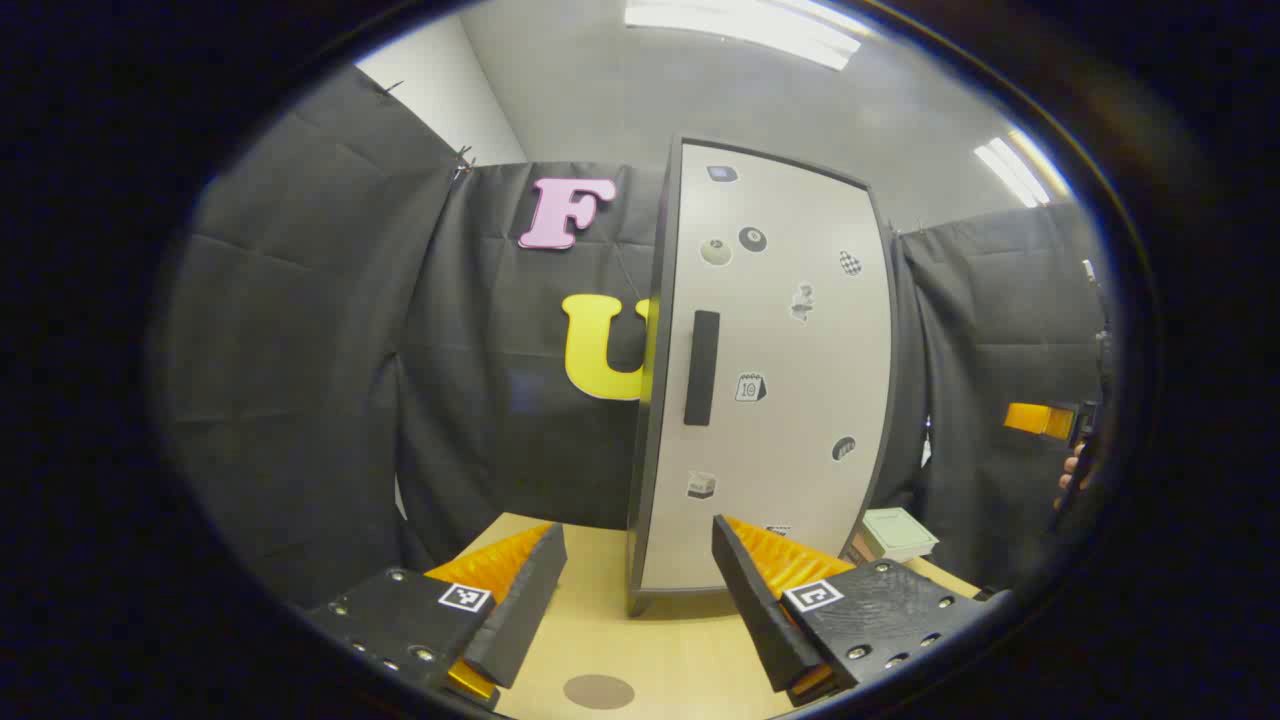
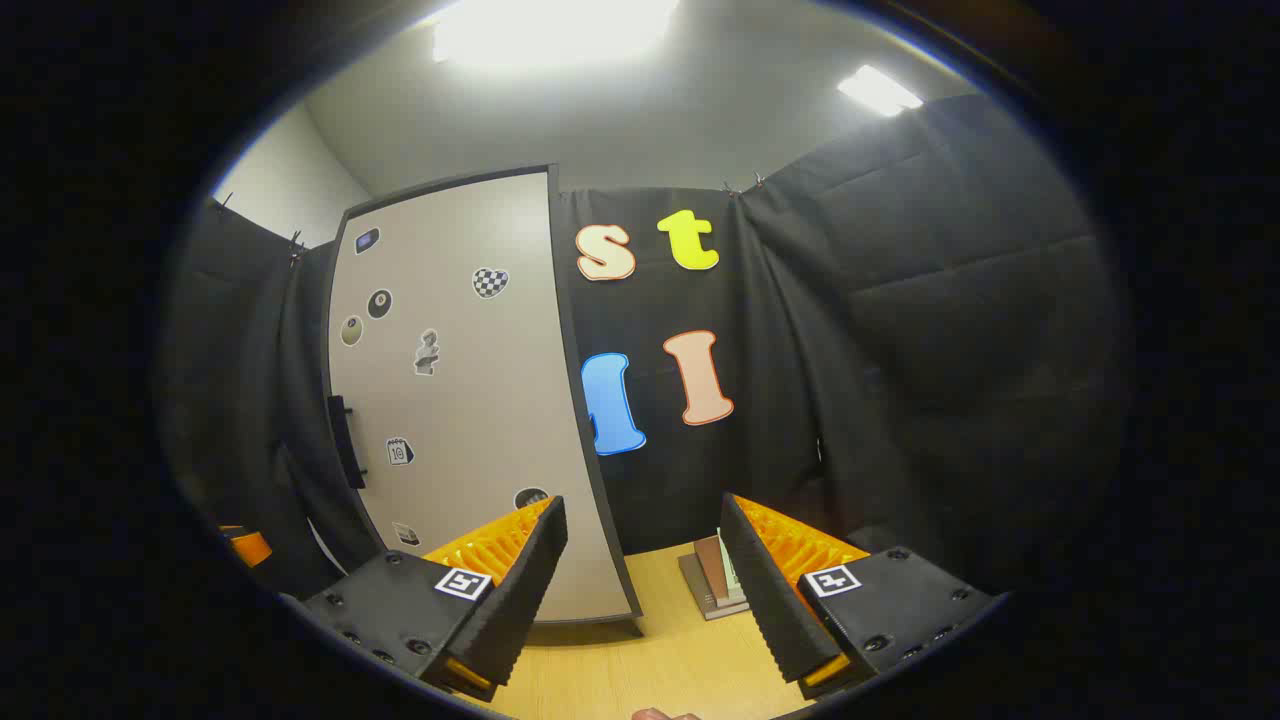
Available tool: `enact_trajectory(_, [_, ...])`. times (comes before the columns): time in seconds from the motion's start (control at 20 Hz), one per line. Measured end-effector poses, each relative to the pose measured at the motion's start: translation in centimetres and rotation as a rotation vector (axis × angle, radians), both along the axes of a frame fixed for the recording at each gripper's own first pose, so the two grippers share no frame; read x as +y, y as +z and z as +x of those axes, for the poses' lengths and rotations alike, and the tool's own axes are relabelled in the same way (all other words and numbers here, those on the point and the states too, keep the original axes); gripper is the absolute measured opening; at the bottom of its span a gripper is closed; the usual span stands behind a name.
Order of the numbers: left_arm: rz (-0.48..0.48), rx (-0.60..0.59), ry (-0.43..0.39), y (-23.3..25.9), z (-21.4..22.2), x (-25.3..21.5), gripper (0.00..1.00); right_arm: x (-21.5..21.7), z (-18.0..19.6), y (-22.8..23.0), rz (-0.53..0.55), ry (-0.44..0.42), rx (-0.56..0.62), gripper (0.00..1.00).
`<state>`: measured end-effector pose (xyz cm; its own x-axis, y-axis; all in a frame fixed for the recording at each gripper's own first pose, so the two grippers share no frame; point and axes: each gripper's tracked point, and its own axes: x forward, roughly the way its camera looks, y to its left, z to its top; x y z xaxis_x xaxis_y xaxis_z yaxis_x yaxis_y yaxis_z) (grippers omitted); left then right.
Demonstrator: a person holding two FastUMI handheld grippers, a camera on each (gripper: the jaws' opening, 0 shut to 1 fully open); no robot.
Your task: Open the cabinet door with the right hand, grasp the bottle in the cabinet with the left hand and place it on the coaster, then close the cabinet door with the right hand.
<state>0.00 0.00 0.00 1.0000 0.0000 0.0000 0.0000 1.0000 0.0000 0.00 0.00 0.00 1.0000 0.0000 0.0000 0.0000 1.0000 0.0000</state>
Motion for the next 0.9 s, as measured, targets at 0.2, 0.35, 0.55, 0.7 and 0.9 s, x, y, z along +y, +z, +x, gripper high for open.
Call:
enact_trajectory(0.2, [-0.001,0.016,0.001,-0.8,-0.4,0.6,0.90,0.7,0.0,-0.3,0.003,0.008,0.015,0.98])
enact_trajectory(0.35, [-0.006,0.021,0.001,-1.1,-0.6,1.0,0.89,1.3,0.3,-0.3,-0.004,0.015,0.021,0.98])
enact_trajectory(0.55, [0.005,0.027,0.003,-1.2,-0.7,1.5,0.89,2.2,0.1,-0.3,-0.005,0.030,0.021,0.98])
enact_trajectory(0.7, [0.007,0.030,0.005,-1.5,-1.0,1.6,0.90,2.7,0.0,-0.4,-0.007,0.042,0.028,0.98])
enact_trajectory(0.9, [-0.008,0.046,0.009,-2.5,-1.5,1.7,0.90,3.3,0.1,-0.6,-0.051,0.042,0.047,0.98])
